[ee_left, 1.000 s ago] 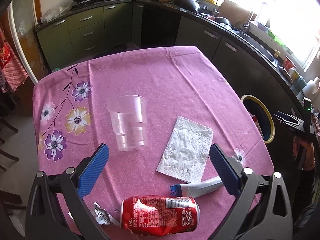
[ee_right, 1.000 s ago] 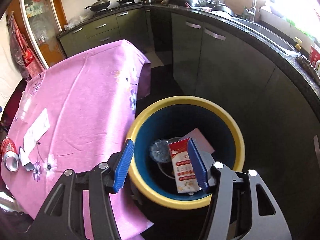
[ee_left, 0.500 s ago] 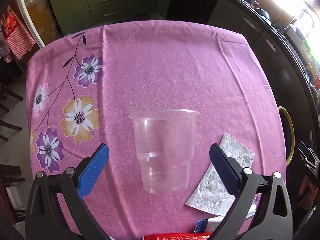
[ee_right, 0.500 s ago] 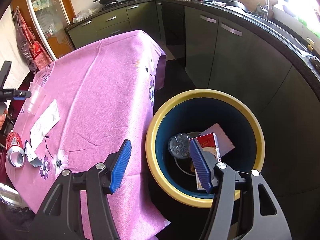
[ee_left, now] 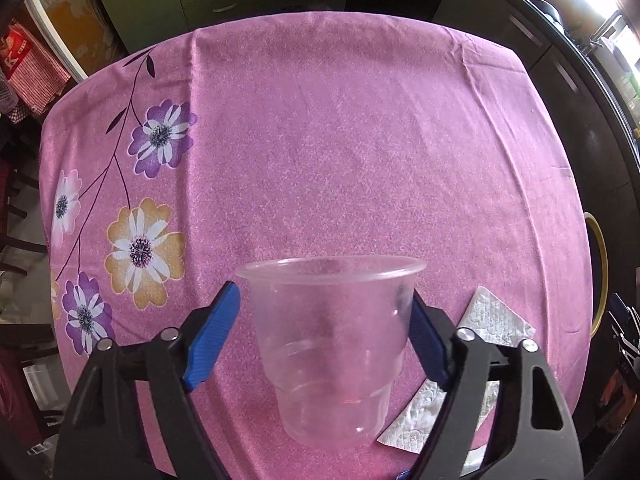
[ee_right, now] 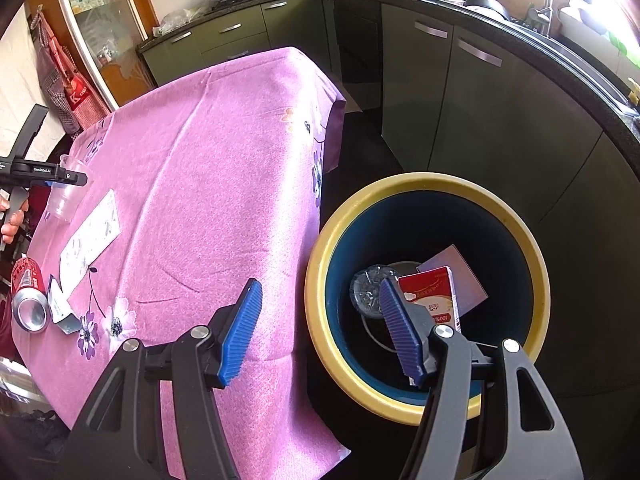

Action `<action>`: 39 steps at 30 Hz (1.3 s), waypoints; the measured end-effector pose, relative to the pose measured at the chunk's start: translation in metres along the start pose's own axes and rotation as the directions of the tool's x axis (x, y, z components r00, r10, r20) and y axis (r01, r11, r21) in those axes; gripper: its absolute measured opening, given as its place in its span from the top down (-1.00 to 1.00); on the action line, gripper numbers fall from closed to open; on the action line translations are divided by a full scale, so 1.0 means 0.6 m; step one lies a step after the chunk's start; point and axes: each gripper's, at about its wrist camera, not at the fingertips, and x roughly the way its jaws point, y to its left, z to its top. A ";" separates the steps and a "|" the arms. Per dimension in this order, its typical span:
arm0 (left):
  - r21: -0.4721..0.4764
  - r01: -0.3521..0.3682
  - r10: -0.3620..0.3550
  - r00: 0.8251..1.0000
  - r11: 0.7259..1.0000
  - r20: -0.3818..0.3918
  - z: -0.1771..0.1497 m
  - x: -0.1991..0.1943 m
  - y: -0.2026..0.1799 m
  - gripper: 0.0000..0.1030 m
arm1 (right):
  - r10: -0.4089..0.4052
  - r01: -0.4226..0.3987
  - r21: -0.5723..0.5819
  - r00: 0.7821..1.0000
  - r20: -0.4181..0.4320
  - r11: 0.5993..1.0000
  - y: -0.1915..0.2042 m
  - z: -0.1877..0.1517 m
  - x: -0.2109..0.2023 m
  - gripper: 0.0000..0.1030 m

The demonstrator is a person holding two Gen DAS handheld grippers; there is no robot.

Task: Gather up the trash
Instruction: 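Grasp the clear plastic cup with the left gripper, then carry the plastic cup over the bin and open the left gripper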

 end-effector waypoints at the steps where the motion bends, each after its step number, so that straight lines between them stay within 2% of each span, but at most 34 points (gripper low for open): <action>1: 0.004 -0.001 0.001 1.000 1.000 -0.008 0.000 0.004 0.000 -0.35 | 0.002 -0.002 0.000 1.000 0.000 1.000 0.001 0.000 0.001 -0.19; 4: 0.006 0.001 -0.001 1.000 1.000 -0.021 -0.001 0.013 -0.011 -0.21 | 0.005 -0.005 -0.004 1.000 -0.002 1.000 0.004 0.001 0.003 -0.19; 10: 0.044 -0.003 0.002 1.000 0.999 0.004 -0.013 0.007 -0.027 -0.17 | 0.007 -0.007 -0.008 1.000 -0.003 1.000 0.008 -0.001 0.004 -0.19; 20: 0.143 -0.008 -0.006 0.995 0.990 0.098 -0.055 -0.061 -0.077 -0.15 | 0.010 -0.010 -0.015 1.000 0.004 1.000 0.015 0.000 -0.002 -0.19; 27: 0.229 0.019 -0.052 0.989 0.973 0.139 -0.084 -0.112 -0.118 -0.15 | 0.008 -0.008 -0.004 1.000 0.016 1.000 0.008 -0.006 -0.012 -0.19; 33: 0.322 0.060 -0.117 0.980 0.945 0.160 -0.103 -0.148 -0.191 -0.15 | -0.001 0.000 0.019 1.000 0.030 1.000 -0.013 -0.017 -0.026 -0.19; 39: 0.455 0.105 -0.196 0.968 0.884 0.157 -0.122 -0.179 -0.309 -0.15 | -0.024 0.019 0.073 0.998 0.065 0.997 -0.058 -0.036 -0.056 -0.19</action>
